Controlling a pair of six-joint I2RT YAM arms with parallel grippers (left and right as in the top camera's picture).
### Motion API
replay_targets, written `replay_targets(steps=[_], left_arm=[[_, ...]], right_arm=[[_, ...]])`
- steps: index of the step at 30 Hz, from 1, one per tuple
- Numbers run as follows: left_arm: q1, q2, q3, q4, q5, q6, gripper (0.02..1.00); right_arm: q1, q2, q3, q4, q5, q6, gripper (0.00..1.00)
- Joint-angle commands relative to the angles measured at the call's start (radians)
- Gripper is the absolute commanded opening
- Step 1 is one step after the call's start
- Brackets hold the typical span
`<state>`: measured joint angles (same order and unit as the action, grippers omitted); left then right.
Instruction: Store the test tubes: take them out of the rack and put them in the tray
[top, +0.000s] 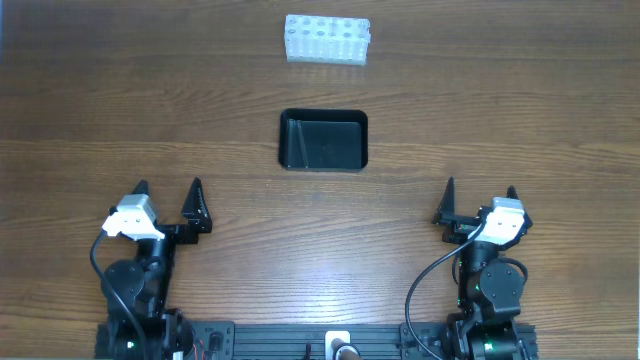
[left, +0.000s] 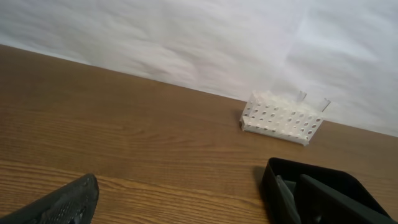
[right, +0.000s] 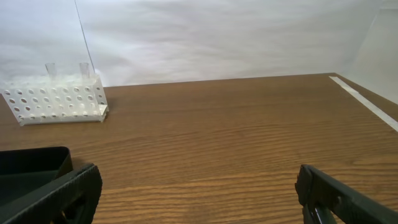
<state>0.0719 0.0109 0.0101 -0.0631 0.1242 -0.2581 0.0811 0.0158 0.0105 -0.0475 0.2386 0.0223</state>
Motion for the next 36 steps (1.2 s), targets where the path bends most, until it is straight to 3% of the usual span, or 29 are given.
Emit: replay_targets(steps=[1,22,26,31,36], left_arm=[[0.005,-0.004,-0.004,-0.002,0.014,-0.011,0.998],[0.005,-0.004,-0.004,-0.002,0.013,-0.011,1.0],[0.005,-0.004,-0.004,-0.002,0.013,-0.011,1.0],[0.005,-0.004,-0.004,-0.002,0.013,-0.011,1.0],[0.005,-0.004,-0.004,-0.002,0.014,-0.011,1.0]], right_arm=[[-0.007,-0.009,-0.006,-0.002,-0.002,0.002,0.993],[-0.006,-0.005,-0.005,-0.003,-0.005,0.003,0.993],[-0.006,0.025,-0.004,0.07,-0.025,0.01,0.991],[-0.007,0.17,0.027,0.166,-0.029,0.01,0.993],[-0.006,0.464,0.15,0.238,-0.084,-0.014,0.993]])
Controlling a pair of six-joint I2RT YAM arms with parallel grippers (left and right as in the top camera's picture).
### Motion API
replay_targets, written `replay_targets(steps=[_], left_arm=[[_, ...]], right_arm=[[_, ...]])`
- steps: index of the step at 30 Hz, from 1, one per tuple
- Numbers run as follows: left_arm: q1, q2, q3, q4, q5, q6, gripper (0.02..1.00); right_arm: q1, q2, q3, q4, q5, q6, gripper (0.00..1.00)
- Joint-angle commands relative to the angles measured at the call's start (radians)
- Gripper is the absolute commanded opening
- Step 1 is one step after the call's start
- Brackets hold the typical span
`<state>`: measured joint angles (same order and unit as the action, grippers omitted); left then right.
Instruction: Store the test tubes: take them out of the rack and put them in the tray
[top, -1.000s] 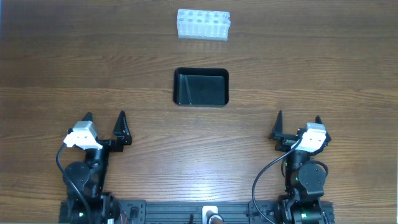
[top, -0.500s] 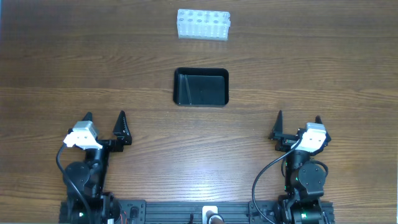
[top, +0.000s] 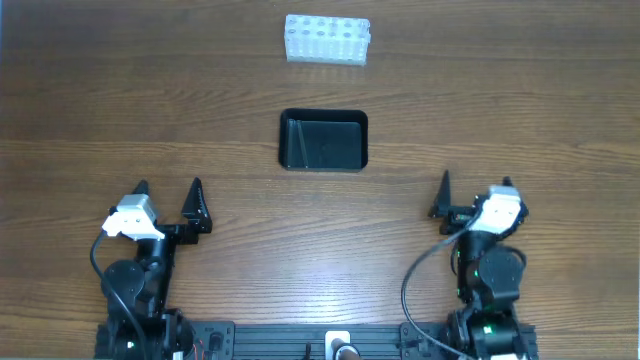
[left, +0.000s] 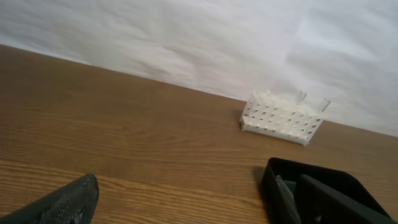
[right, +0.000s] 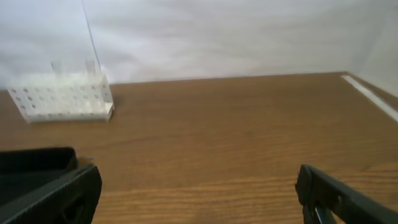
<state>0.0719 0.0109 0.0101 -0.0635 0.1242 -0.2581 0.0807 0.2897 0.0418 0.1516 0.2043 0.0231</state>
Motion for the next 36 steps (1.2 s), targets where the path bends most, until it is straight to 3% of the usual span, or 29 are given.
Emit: replay_targets(steps=[1,7,14,26,36], left_arm=[[0.005,-0.004,-0.004,-0.001,0.013,-0.011,1.0],[0.005,-0.004,-0.004,-0.001,0.013,-0.011,1.0],[0.005,-0.004,-0.004,-0.001,0.013,-0.011,0.998],[0.005,-0.004,-0.004,-0.001,0.013,-0.011,1.0],[0.005,-0.004,-0.004,-0.001,0.014,-0.011,0.998]], right_arm=[[-0.006,0.264,0.158,0.047,-0.053,-0.018,0.993],[0.031,0.687,0.434,0.046,-0.096,-0.017,0.993],[0.171,1.075,0.777,-0.035,-0.136,0.01,0.991],[0.3,1.581,1.337,-0.267,-0.132,0.158,0.956],[0.338,1.886,1.726,-0.393,-0.124,0.164,0.939]])
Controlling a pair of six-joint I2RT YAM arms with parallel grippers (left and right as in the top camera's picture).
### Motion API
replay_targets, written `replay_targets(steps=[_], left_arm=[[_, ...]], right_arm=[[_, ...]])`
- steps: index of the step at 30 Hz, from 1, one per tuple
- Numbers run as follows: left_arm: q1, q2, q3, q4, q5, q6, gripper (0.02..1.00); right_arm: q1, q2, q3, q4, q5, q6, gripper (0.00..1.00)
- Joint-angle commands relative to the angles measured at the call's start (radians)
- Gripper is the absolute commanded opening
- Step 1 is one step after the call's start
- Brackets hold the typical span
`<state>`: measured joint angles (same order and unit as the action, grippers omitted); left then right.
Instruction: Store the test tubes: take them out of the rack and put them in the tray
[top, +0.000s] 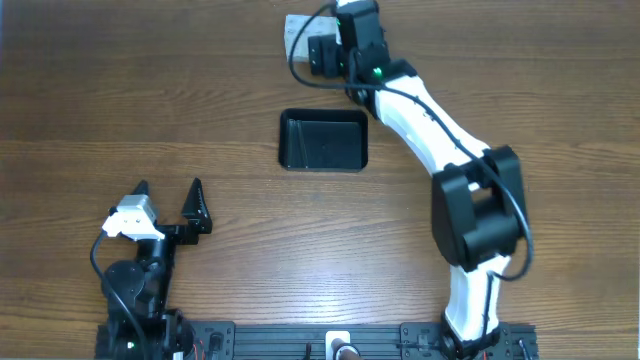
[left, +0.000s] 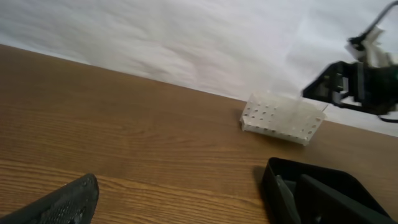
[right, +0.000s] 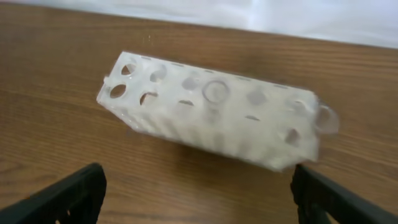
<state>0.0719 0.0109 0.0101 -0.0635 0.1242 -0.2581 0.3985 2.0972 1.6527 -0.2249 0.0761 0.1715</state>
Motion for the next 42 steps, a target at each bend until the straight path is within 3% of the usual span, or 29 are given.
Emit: replay_targets(steps=[1,17,21,31,42], left_arm=[[0.005,-0.004,-0.004,-0.001,0.013,-0.011,0.998],[0.005,-0.004,-0.004,-0.001,0.013,-0.011,1.0],[0.005,-0.004,-0.004,-0.001,0.013,-0.011,0.998],[0.005,-0.004,-0.004,-0.001,0.014,-0.011,1.0],[0.005,-0.004,-0.004,-0.001,0.013,-0.011,1.0]], right_arm=[[0.023,0.095,0.135,-0.018,0.009,0.016,0.936],[0.035,0.209,0.196,0.065,0.181,0.038,0.877],[0.035,0.209,0.196,0.08,0.188,0.037,0.79],[0.037,0.209,0.196,0.074,0.221,0.037,0.43],[0.037,0.209,0.196,0.072,0.221,0.033,0.297]])
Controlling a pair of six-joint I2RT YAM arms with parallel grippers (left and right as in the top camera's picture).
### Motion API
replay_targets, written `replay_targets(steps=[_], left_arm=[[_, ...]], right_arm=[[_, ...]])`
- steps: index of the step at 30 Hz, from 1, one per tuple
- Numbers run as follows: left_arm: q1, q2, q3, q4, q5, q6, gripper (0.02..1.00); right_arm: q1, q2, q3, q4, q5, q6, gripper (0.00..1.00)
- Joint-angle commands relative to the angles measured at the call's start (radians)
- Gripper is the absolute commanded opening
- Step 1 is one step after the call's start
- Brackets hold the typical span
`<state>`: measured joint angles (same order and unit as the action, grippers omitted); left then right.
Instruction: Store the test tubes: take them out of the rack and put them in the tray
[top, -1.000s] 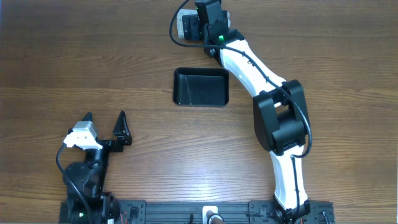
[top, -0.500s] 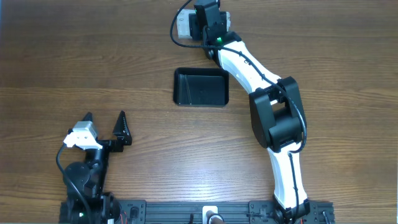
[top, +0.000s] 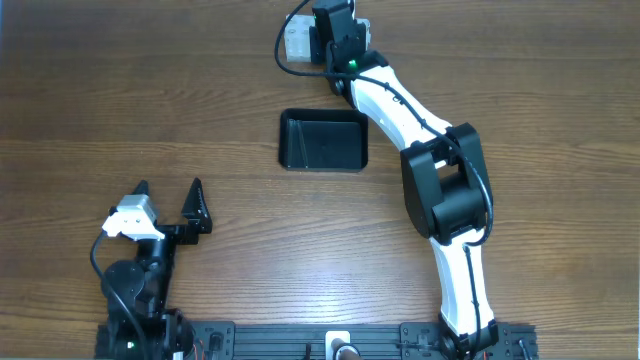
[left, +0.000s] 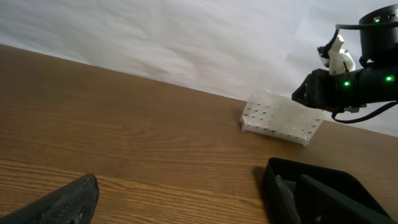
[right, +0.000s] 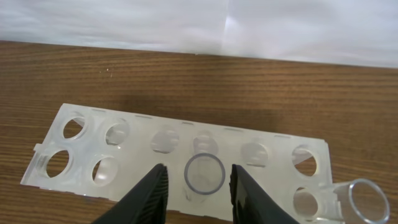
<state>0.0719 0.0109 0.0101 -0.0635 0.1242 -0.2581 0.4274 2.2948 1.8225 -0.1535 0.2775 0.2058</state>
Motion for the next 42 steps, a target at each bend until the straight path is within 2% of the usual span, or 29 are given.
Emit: replay_targets(steps=[1,25,33,42], left_arm=[[0.005,-0.004,-0.004,-0.001,0.014,-0.011,1.0],[0.005,-0.004,-0.004,-0.001,0.013,-0.011,1.0],[0.005,-0.004,-0.004,-0.001,0.014,-0.011,1.0],[0.005,-0.004,-0.004,-0.001,0.013,-0.011,1.0]], right_arm=[[0.008,0.012,0.026,0.001,0.02,-0.002,0.288],[0.008,0.01,0.027,0.007,0.032,-0.002,0.117],[0.009,-0.042,0.041,0.006,0.044,-0.021,0.104],[0.019,-0.255,0.048,0.005,0.087,-0.066,0.106]])
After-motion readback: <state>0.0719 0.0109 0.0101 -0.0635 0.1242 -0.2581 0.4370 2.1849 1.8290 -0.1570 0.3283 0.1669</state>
